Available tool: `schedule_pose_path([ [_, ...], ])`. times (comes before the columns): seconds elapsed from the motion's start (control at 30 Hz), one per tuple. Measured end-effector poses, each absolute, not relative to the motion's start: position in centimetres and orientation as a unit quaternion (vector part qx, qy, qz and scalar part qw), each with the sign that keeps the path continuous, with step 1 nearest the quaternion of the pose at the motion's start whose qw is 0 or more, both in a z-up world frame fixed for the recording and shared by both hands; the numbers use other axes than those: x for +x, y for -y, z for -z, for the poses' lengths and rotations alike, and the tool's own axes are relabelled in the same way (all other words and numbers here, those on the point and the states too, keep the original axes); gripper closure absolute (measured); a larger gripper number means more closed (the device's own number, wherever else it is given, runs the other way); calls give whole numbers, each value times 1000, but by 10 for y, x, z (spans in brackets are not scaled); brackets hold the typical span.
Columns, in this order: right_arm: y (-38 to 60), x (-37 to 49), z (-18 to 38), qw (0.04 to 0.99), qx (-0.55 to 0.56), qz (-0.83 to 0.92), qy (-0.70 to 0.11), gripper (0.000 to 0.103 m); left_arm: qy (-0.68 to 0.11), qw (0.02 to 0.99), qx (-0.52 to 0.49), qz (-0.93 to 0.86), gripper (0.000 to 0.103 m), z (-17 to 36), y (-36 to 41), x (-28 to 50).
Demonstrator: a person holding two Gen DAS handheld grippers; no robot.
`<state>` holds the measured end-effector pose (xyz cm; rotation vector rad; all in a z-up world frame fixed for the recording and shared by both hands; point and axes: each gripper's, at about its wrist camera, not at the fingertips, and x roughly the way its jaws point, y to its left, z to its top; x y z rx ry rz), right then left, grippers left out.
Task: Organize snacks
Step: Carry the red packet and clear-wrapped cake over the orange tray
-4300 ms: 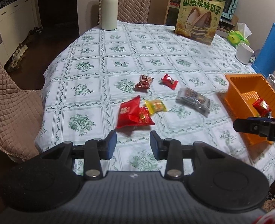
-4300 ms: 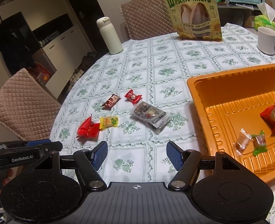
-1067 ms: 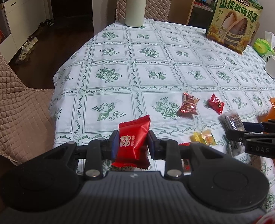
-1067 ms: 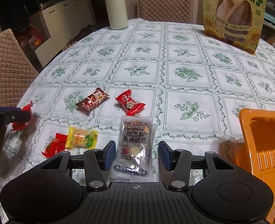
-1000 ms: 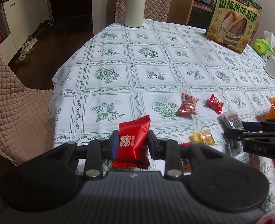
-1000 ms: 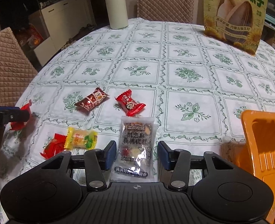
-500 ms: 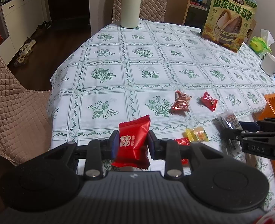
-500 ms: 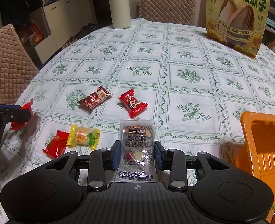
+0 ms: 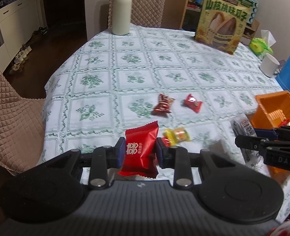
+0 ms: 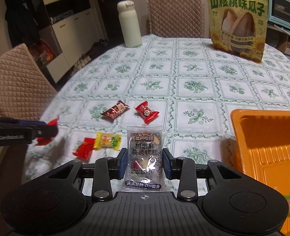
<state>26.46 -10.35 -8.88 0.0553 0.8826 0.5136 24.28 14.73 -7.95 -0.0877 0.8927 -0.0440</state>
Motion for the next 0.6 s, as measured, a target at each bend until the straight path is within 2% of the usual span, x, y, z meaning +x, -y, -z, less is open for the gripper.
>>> schedule_pose_path([
  [0.6, 188, 191, 45, 880, 86, -248, -396, 66, -414, 905, -35, 92, 74, 44, -58, 180],
])
